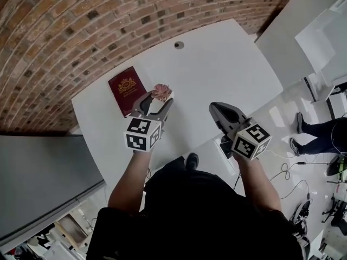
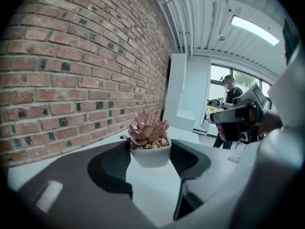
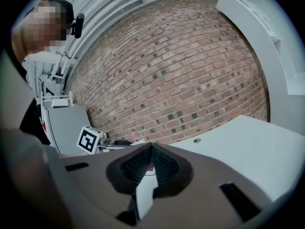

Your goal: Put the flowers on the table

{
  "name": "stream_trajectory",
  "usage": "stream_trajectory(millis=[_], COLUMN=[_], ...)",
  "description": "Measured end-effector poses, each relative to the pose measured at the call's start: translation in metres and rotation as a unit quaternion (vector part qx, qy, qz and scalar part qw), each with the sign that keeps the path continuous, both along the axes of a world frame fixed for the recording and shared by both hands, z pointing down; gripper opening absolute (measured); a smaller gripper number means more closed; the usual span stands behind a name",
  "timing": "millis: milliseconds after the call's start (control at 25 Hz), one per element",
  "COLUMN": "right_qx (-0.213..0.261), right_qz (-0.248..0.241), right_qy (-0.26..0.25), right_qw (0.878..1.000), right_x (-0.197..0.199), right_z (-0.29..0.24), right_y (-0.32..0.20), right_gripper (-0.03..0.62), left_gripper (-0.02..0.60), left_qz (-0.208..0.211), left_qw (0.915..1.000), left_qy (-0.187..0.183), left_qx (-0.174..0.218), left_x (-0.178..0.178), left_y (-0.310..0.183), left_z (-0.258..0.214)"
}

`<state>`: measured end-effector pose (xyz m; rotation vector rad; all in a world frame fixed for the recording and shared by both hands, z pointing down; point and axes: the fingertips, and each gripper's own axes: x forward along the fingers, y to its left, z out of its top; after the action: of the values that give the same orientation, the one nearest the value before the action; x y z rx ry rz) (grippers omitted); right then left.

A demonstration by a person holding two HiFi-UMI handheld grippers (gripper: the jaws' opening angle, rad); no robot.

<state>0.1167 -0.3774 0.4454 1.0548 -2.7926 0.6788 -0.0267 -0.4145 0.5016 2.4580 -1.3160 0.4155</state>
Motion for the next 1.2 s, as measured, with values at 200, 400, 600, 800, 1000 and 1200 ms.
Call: stream_trajectory(millis=[200, 400, 600, 800, 1000, 1200], right_qx=[-0.025, -0.052, -0.060, -0.069, -0.082, -0.084], right_qz=[0.000, -0.001, 0.010, 0.023, 0.040, 0.051], right_qy=[0.008, 0.017, 0.018, 0.019, 0.021, 0.024], right_qw=[1.000, 0.999, 0.998, 0.997, 0.996, 0.995], right_x=[-0.009, -0.010, -0.006, 0.005, 0.015, 0.023], right_z=[0.023, 0.046, 0.057, 0.066, 0.077, 0.078], right_y=[-0.019, -0.030, -0.039, -0.038, -0.035, -0.029], right_gripper=[0.012, 0.012, 0.012, 0.012, 0.012, 0.012], left_gripper=[0.261, 0.261, 0.261, 0.261, 0.262, 0.261], left_qz=[0.014, 0.023, 0.032, 0.038, 0.042, 0.047], left_qw=[0.9996, 0.9984, 0.9962, 0.9942, 0.9927, 0.9901], left_qy=[0.003, -0.017, -0.026, -0.032, -0.047, -0.070], left_qx=[-0.024, -0.049, -0.077, -0.095, -0.102, -0.112], left_x=[0.006, 0.011, 0.019, 0.029, 0.039, 0.043], left_y=[-0.030, -0.050, -0.063, -0.071, -0.078, -0.077], left_z=[0.032, 0.070, 0.111, 0.143, 0.174, 0.201])
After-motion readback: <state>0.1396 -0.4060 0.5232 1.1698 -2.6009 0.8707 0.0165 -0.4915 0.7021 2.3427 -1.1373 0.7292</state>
